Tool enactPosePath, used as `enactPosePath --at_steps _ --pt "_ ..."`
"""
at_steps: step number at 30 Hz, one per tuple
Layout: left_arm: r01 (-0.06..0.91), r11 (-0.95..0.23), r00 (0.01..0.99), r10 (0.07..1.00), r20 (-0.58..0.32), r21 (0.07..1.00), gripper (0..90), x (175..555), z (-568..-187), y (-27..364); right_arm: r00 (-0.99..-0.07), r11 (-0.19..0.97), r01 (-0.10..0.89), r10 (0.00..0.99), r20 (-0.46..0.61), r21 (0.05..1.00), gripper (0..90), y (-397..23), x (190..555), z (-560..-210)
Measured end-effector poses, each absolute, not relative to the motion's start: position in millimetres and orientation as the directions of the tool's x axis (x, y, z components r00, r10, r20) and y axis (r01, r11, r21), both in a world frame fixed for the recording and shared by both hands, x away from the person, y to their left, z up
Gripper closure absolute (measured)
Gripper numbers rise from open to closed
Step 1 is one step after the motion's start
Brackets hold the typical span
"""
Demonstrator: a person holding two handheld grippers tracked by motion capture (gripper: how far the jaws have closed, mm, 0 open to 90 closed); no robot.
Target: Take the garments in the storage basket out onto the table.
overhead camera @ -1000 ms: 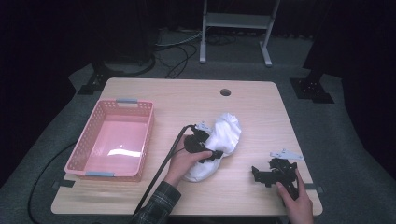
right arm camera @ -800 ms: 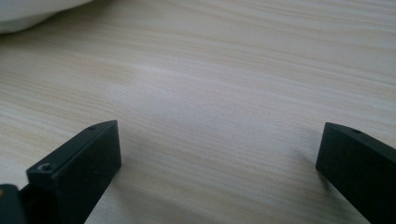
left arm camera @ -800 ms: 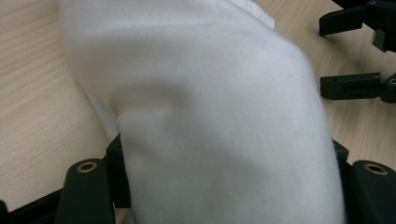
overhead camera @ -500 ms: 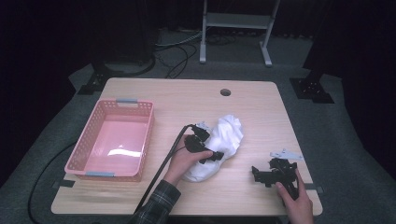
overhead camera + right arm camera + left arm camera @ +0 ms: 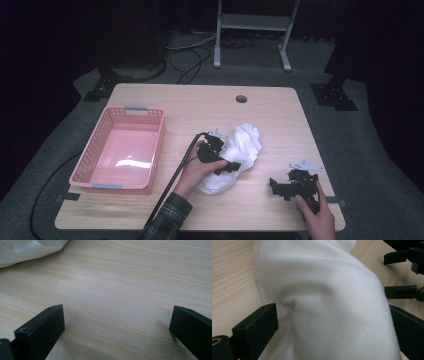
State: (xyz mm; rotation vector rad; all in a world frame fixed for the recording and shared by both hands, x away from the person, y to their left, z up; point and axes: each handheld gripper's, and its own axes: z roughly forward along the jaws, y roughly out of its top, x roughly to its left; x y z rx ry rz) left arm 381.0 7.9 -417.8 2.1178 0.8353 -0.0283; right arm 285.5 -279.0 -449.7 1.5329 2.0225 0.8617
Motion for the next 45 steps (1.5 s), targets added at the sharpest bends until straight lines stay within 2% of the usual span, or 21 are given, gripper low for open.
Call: enactPosePath --at_steps 22,45 --pt "0.401 -0.242 0.828 0.508 -0.237 0.883 3.1 368.6 -397.1 25.3 -0.275 0.184 0.675 0.961 0.013 0.715 0.0 -278.9 285.5 -449.7" --pt "0.207 -0.081 0.847 0.514 -0.137 0.975 3.1 337.5 -376.5 59.4 -0.276 0.185 0.675 0.961 0.012 0.715 0.0 -279.0 285.5 -449.7"
